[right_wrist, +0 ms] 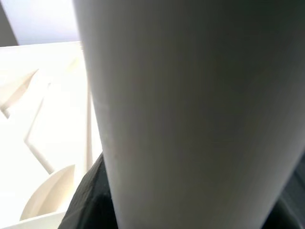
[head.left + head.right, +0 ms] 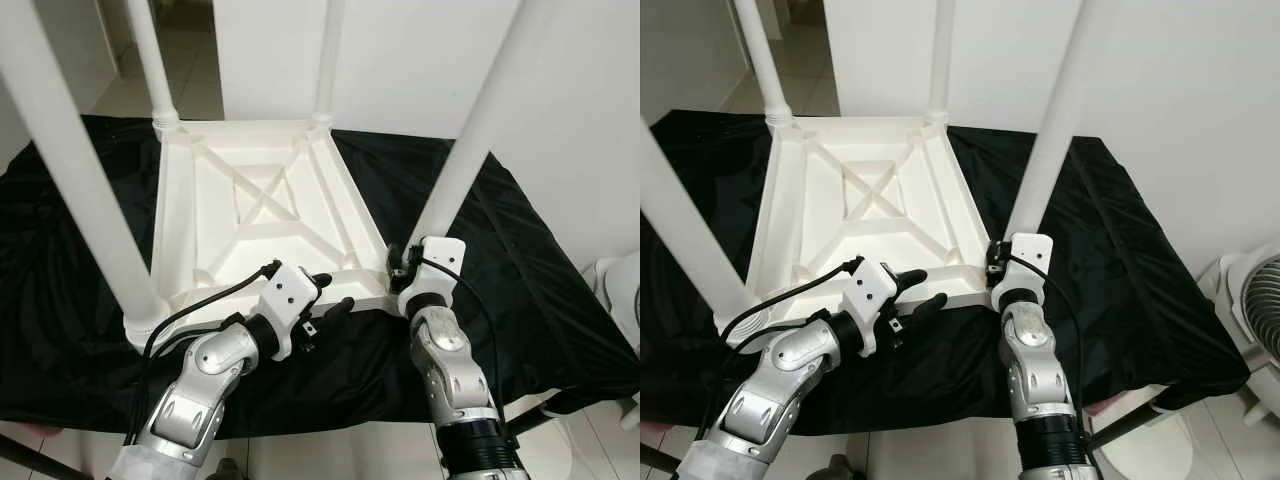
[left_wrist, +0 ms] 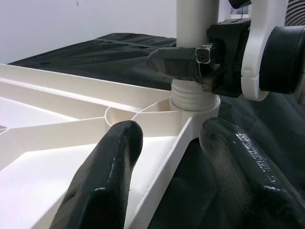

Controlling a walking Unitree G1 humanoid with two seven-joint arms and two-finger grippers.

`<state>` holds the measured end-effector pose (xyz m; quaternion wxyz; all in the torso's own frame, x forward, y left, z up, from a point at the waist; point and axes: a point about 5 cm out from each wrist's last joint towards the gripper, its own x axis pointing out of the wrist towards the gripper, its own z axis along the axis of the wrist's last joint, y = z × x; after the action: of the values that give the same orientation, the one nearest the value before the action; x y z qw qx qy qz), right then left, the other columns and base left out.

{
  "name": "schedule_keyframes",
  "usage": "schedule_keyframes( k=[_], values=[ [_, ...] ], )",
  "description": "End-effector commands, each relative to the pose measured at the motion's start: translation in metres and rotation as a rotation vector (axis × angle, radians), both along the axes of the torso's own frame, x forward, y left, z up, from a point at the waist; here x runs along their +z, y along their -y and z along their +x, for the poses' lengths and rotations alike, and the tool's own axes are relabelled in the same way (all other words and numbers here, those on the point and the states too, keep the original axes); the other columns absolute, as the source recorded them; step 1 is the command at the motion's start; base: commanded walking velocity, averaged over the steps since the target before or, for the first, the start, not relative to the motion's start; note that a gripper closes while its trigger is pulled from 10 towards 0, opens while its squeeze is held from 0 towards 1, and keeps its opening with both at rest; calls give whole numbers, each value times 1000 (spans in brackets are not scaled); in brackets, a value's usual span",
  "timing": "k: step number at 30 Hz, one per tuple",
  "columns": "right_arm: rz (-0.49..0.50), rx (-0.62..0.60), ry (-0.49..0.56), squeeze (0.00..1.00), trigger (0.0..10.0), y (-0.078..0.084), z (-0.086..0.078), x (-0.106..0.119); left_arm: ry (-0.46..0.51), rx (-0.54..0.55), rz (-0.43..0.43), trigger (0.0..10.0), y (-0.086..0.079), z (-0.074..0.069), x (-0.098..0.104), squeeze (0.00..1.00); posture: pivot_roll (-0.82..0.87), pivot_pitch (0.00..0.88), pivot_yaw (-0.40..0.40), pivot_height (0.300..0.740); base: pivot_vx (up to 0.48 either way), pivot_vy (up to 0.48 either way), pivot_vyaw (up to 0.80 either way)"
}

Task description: Building children table

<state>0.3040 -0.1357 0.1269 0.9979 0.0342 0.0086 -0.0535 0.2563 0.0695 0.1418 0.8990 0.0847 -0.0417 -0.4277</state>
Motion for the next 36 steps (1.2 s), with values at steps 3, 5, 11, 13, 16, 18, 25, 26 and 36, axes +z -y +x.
schedule_keyframes(
  k=[3,5,11,13,16,18,25,26,36],
  values=[
    [17,-72,-167,0,0,13,-6,-29,17,67,-6,10000,1,4,1,0,98,0,-59,740,0,0,0],
    [57,-6,-121,0,10000,7,-6,-24,15,56,-11,10000,2,2,1,0,97,0,-59,740,0,0,0],
    [51,75,-35,1000,10000,11,-5,-11,10,40,-11,10000,4,0,0,0,97,0,-63,740,0,0,0],
    [36,121,-6,1000,10000,12,-5,-7,5,33,-13,10000,4,0,0,0,97,0,-63,740,0,0,0],
    [-2,240,25,0,10000,16,-6,-1,-1,26,-13,10000,5,0,1,0,98,0,-65,740,0,0,0],
    [-18,283,34,0,10000,19,-7,2,-7,23,-13,10000,5,-1,1,0,96,0,-65,740,0,0,0],
    [-74,460,78,0,10000,31,-7,11,-16,4,11,10000,8,-4,-4,0,90,0,-61,740,0,0,0],
    [-74,460,78,0,10000,31,-7,11,-16,4,11,10000,8,-4,-4,0,90,0,-61,740,0,0,0],
    [-120,777,44,0,10000,40,-13,13,-8,-1,12,10000,10,-3,-2,0,97,0,-69,740,0,0,0]
  ],
)
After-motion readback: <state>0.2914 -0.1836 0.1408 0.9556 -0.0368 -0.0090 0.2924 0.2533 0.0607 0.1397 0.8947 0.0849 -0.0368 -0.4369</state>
